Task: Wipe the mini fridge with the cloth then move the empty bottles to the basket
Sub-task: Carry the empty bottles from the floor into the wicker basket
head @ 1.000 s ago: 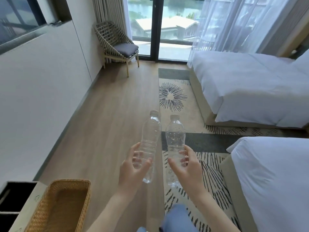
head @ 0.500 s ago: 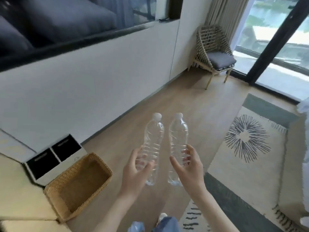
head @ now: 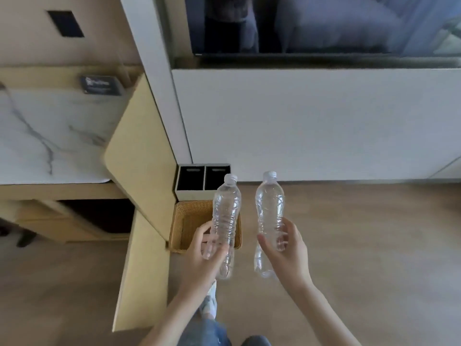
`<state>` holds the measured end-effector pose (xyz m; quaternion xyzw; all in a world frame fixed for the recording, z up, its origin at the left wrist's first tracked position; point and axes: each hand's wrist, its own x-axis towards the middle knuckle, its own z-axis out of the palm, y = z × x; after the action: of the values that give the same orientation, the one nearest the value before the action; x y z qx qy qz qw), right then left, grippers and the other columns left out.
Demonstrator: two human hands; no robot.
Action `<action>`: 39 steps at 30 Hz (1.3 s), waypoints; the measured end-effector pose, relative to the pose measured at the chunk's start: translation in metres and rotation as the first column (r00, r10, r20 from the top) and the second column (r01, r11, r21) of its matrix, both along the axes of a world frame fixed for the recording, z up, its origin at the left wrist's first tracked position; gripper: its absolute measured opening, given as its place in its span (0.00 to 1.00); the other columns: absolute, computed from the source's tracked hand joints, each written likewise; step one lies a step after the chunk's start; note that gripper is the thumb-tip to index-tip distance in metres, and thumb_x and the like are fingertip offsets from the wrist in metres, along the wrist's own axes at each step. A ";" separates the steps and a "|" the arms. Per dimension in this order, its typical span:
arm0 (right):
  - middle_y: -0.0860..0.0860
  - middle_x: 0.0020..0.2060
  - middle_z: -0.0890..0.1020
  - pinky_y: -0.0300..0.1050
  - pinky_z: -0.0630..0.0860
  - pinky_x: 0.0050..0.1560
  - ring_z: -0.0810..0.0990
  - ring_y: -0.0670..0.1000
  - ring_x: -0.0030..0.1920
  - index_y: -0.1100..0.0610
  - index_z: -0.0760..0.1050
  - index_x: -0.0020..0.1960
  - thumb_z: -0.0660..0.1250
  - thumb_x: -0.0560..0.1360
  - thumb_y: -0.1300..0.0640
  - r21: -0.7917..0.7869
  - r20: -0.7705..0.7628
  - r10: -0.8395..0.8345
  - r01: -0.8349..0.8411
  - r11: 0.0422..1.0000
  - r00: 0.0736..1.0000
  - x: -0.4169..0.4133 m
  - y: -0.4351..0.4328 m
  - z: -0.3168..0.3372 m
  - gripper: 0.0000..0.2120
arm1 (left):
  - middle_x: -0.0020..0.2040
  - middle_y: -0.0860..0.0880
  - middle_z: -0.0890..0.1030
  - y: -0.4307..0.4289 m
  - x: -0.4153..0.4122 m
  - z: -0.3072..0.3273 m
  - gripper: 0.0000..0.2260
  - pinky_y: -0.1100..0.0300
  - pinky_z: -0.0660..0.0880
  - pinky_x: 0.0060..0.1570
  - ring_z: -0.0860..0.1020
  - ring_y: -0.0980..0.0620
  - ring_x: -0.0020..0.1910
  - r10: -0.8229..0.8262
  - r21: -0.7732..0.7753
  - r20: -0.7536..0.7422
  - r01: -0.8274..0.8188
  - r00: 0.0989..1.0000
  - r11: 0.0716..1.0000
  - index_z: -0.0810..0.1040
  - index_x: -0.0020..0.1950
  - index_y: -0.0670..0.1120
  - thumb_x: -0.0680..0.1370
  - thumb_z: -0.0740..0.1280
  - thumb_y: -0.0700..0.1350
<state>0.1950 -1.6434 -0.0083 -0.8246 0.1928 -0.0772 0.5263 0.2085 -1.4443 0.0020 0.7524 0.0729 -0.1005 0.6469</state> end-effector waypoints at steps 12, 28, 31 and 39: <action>0.43 0.53 0.80 0.44 0.80 0.49 0.78 0.40 0.50 0.47 0.72 0.66 0.75 0.71 0.45 0.034 -0.106 0.090 -0.087 0.996 0.990 0.181 0.066 -0.069 0.26 | 0.56 0.68 0.77 0.084 0.166 -0.083 0.23 0.66 0.78 0.47 0.76 0.65 0.58 0.080 0.099 -0.094 -0.071 0.992 0.993 0.69 0.66 0.68 0.75 0.73 0.55; 0.47 0.59 0.77 0.49 0.83 0.50 0.80 0.45 0.53 0.50 0.66 0.71 0.71 0.71 0.39 0.079 -0.392 0.237 -0.224 0.971 0.889 0.363 0.130 -0.489 0.33 | 0.60 0.56 0.78 0.126 0.342 -0.484 0.25 0.50 0.80 0.53 0.77 0.55 0.60 0.287 0.214 -0.397 -0.216 0.872 0.953 0.71 0.67 0.63 0.73 0.75 0.52; 0.48 0.59 0.76 0.49 0.81 0.56 0.78 0.47 0.56 0.50 0.66 0.72 0.72 0.72 0.41 0.078 -0.421 0.258 -0.249 0.965 0.870 0.368 0.139 -0.589 0.33 | 0.62 0.54 0.76 0.133 0.344 -0.579 0.27 0.61 0.80 0.40 0.77 0.57 0.59 0.283 0.212 -0.446 -0.207 0.849 0.955 0.70 0.69 0.60 0.73 0.75 0.51; 0.51 0.65 0.73 0.45 0.71 0.61 0.73 0.50 0.63 0.53 0.62 0.76 0.69 0.75 0.39 0.044 -0.496 0.300 -0.321 0.946 0.815 0.372 0.164 -0.791 0.36 | 0.57 0.58 0.76 0.158 0.364 -0.761 0.24 0.75 0.71 0.35 0.73 0.66 0.52 0.254 0.195 -0.495 -0.179 0.831 0.964 0.69 0.65 0.62 0.74 0.75 0.50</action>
<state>0.5670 -1.4790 -0.7993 -0.8475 0.1828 0.2199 0.4472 0.5725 -1.2858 -0.7593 0.7281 0.3354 -0.2189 0.5563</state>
